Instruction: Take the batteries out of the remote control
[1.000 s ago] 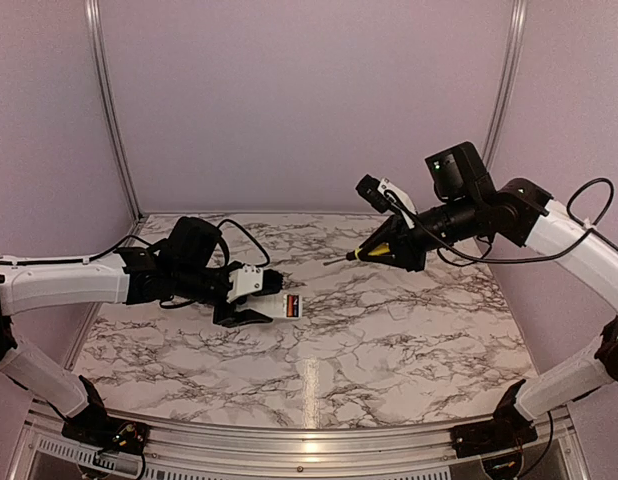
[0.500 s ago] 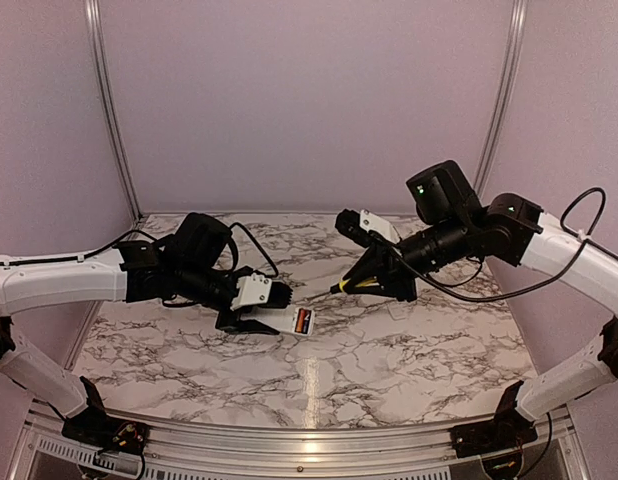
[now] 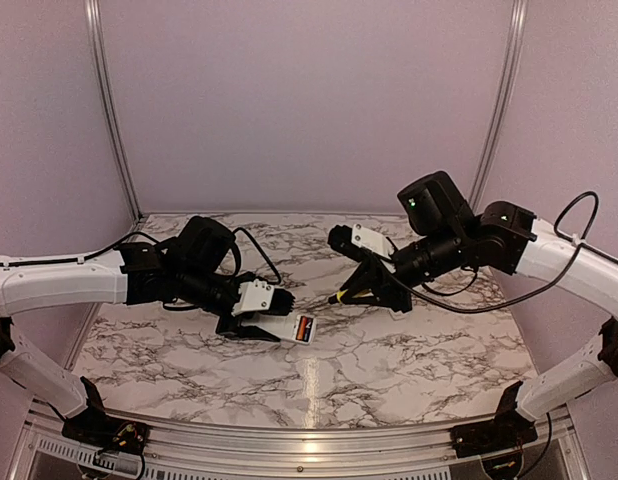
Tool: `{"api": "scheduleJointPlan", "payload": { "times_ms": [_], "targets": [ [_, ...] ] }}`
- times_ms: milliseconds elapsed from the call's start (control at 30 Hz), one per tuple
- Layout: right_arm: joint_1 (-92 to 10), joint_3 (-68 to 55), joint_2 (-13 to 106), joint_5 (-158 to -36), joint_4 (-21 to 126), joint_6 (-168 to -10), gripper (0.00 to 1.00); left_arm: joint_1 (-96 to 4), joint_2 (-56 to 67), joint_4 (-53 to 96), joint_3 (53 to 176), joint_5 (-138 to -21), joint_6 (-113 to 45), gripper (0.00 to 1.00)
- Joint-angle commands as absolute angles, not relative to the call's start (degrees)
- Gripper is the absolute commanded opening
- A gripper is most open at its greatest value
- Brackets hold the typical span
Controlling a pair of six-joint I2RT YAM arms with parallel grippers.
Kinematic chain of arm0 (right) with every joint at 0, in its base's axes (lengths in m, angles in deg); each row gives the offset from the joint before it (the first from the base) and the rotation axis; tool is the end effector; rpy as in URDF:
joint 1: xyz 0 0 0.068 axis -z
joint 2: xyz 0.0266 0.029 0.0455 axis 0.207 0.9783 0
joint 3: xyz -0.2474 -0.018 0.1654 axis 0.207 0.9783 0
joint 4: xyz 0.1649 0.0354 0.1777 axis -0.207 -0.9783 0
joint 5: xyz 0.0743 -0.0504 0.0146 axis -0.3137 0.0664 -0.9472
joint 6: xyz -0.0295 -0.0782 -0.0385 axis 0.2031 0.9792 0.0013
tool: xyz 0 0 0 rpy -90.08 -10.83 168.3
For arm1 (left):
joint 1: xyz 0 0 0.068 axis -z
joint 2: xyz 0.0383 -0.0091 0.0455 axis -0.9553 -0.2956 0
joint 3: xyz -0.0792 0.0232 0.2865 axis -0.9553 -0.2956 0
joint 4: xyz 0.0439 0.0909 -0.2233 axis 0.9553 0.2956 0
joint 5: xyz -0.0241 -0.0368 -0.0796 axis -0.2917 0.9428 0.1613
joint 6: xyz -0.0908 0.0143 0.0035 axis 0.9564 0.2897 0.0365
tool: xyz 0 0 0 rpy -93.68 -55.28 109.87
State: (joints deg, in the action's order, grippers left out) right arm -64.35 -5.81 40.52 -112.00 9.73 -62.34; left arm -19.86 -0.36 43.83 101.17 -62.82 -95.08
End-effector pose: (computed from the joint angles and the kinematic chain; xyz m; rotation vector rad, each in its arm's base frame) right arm 0.1479 0.2432 0.3485 -1.5575 1.7979 0.7321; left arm 0.1646 -0.2760 0.2694 1.9055 1.2565 -0.5387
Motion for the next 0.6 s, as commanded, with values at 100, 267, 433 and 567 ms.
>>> {"api": "scheduleJointPlan", "payload": {
  "times_ms": [100, 267, 433, 567],
  "targets": [
    [-67.0, -5.2, 42.0, -109.3, 11.1, -62.1, 0.00, -19.3, 0.3, 43.4, 102.6, -61.9, -94.5, 0.00],
    [-67.2, -4.8, 42.0, -108.2, 12.0, -62.7, 0.00, -19.3, 0.4, 43.3, 102.4, -61.9, -94.6, 0.00],
    [-67.2, -4.6, 42.2, -107.7, 12.5, -63.0, 0.00, -19.3, 0.4, 43.2, 102.4, -61.8, -94.7, 0.00],
    [-67.1, -4.6, 42.5, -107.4, 12.7, -63.1, 0.00, -19.1, 0.3, 42.9, 102.3, -61.8, -94.6, 0.00]
  ]
}}
